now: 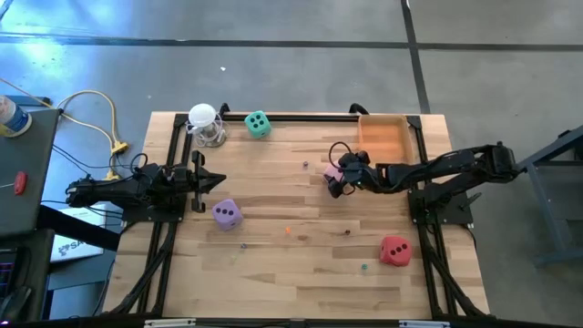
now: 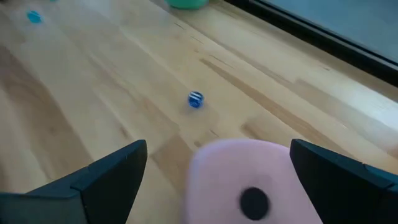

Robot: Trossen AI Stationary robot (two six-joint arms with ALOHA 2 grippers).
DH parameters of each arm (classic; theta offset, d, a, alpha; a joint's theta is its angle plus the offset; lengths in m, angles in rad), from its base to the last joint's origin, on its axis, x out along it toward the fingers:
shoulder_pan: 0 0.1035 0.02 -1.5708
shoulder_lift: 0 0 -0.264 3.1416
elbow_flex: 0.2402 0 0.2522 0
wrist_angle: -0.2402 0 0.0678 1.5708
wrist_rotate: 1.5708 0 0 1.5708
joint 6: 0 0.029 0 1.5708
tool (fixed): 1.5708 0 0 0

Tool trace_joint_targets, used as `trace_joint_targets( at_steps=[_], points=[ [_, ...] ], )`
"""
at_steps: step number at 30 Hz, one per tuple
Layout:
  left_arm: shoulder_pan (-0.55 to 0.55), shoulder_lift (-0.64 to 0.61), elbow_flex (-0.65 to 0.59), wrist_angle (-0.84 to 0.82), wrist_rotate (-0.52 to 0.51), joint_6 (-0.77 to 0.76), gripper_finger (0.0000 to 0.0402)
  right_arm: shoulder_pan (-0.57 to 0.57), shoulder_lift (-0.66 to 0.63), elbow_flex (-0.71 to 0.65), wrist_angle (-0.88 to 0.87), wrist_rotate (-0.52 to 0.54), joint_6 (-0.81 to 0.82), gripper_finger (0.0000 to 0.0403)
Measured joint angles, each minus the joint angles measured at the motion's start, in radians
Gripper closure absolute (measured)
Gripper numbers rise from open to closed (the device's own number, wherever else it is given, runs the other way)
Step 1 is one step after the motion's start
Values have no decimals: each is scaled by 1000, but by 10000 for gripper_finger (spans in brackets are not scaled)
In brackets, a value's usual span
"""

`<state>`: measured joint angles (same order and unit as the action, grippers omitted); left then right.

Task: Pick & Place Dice
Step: Put the pink large die into the orange bin

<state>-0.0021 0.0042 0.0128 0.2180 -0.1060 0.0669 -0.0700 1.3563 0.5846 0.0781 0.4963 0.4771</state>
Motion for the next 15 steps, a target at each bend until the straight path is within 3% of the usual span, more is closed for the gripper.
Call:
trace_joint_targets(
  at_steps=[5,15],
  points=[
    [0,0,0,0,0,0,401,8,0,0,-38,78,-4,15],
    [0,0,0,0,0,8,401,-24,0,0,-116,48,78,15]
  ],
)
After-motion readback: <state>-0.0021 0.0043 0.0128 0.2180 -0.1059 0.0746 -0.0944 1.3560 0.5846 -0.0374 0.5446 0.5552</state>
